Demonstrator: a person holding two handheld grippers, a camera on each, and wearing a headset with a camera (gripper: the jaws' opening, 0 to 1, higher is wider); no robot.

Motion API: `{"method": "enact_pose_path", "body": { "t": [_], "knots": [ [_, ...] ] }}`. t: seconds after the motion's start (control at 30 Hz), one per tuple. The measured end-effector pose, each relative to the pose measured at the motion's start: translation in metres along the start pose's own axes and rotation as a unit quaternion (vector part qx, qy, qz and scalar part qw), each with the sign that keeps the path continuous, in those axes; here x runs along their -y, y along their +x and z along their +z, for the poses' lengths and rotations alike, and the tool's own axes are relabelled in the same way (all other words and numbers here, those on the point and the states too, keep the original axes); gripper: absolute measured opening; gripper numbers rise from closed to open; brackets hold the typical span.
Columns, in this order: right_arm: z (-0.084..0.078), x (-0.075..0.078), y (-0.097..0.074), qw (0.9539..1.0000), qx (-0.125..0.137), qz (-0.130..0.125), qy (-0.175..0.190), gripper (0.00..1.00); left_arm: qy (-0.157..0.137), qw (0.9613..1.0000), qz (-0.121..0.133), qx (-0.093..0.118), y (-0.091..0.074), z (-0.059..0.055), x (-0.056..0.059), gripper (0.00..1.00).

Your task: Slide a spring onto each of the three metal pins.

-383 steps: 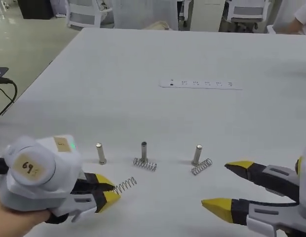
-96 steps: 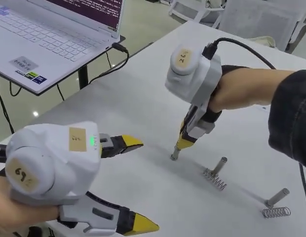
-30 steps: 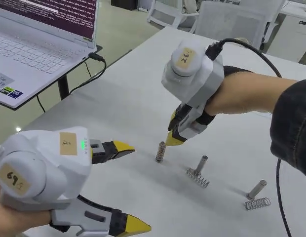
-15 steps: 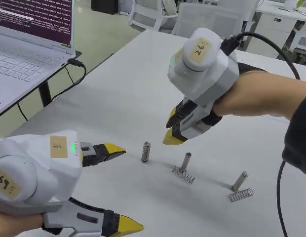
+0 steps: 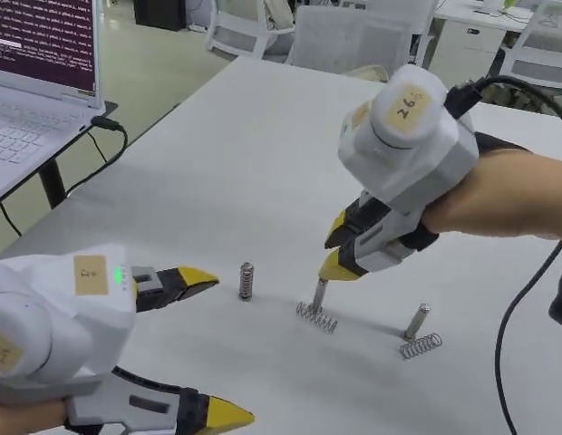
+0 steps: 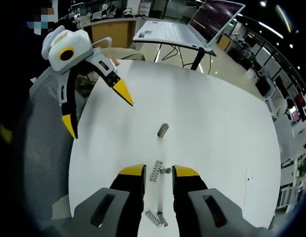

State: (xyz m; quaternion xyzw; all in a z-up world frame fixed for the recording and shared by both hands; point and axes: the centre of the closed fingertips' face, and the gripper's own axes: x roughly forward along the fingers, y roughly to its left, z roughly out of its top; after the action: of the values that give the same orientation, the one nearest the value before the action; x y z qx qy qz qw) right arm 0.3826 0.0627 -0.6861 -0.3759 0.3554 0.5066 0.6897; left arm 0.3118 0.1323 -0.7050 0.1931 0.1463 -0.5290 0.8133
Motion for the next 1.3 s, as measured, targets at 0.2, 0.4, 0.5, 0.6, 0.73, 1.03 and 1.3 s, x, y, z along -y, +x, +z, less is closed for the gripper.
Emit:
{"method": "enact_pose_path", "body": {
  "t": [0.2, 0.4, 0.5, 0.6, 0.73, 1.03, 1.3],
  "knots": [
    [-0.018, -0.01, 0.003, 0.9998, -0.006, 0.003, 0.02, 0.19, 0.002, 1.0, -0.005, -0.002, 0.001, 0.001, 0.002, 0.74],
    [-0.036, -0.015, 0.01, 0.9989, -0.009, 0.007, 0.045, 0.18, 0.004, 0.9999, -0.011, -0.004, 0.004, 0.002, 0.005, 0.74],
    [-0.041, -0.015, 0.017, 0.9981, -0.006, 0.013, 0.06, 0.18, 0.004, 0.9999, -0.013, -0.005, 0.004, 0.002, 0.006, 0.74],
    [-0.048, -0.016, 0.028, 0.9976, -0.011, 0.018, 0.067, 0.18, 0.005, 0.9998, -0.016, -0.008, 0.005, 0.001, 0.007, 0.74],
    [-0.051, -0.015, 0.04, 0.9965, -0.01, 0.025, 0.079, 0.17, 0.005, 0.9998, -0.017, -0.007, 0.006, 0.002, 0.007, 0.74],
    [-0.062, -0.01, 0.064, 0.9948, -0.019, 0.027, 0.096, 0.17, 0.003, 0.9998, -0.018, -0.01, 0.007, 0.0, 0.007, 0.73],
    [-0.068, -0.007, 0.079, 0.9934, -0.025, 0.026, 0.109, 0.16, -0.001, 0.9997, -0.02, -0.014, 0.008, -0.004, 0.008, 0.73]
  ]
}}
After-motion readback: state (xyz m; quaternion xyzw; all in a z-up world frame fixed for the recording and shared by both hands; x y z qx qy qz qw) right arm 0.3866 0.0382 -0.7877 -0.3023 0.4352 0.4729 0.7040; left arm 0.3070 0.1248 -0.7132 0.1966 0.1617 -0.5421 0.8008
